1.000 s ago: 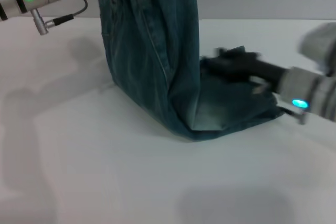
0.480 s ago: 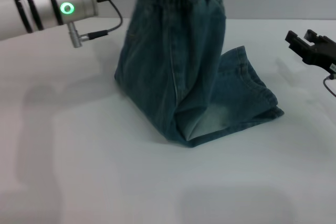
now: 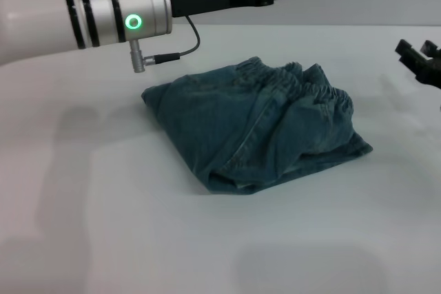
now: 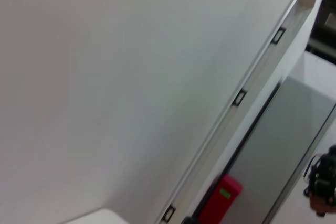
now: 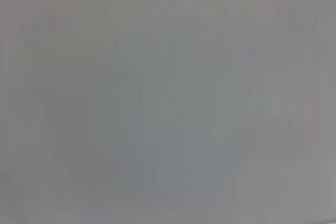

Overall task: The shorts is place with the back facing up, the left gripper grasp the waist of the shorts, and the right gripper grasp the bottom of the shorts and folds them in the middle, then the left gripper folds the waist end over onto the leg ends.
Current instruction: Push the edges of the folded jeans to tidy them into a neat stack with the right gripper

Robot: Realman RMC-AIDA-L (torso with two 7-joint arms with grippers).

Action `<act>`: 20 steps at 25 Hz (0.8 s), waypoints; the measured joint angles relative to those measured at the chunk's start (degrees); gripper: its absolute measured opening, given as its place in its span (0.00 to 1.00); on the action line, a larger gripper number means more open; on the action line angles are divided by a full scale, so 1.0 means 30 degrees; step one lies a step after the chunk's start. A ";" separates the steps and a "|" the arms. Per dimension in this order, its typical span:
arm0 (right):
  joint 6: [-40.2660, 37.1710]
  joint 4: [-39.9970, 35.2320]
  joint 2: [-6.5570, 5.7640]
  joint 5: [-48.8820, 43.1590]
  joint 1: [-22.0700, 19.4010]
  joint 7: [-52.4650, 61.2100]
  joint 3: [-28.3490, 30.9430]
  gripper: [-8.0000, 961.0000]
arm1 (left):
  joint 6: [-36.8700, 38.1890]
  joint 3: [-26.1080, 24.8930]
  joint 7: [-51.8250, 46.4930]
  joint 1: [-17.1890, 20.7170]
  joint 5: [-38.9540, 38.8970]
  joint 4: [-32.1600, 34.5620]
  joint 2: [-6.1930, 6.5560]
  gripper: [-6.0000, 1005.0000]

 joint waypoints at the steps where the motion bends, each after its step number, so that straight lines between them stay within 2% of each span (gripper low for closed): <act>1: -0.0002 0.0031 0.0011 0.0002 -0.0011 -0.0163 0.0268 0.58 | 0.0000 0.0000 0.0000 0.0000 0.0000 0.0000 0.0000 0.27; 7: -0.0272 0.0162 0.0055 0.0013 -0.0053 -0.0691 0.0830 0.58 | 0.0257 0.0061 0.0390 0.0971 -0.0932 0.0233 0.0076 0.48; 12: -0.2031 0.0392 0.0074 -0.0099 0.0091 -0.0698 0.0203 0.58 | 0.0290 -0.0021 0.1265 0.1682 -0.1868 0.0239 0.0088 0.63; 15: -0.3945 0.0363 0.0063 -0.0147 0.0104 -0.0699 -0.1253 0.58 | 0.0290 -0.0050 0.1998 0.2361 -0.2960 0.0239 0.0100 0.73; 18: -0.5981 0.0027 0.0003 -0.0179 0.0113 -0.0699 -0.3722 0.58 | 0.0285 -0.0056 0.2500 0.2921 -0.3833 0.0238 0.0123 0.84; 20: -0.7021 -0.0424 -0.0025 -0.0243 0.0071 -0.0699 -0.5603 0.58 | 0.0284 -0.0065 0.2807 0.3314 -0.4462 0.0237 0.0140 0.84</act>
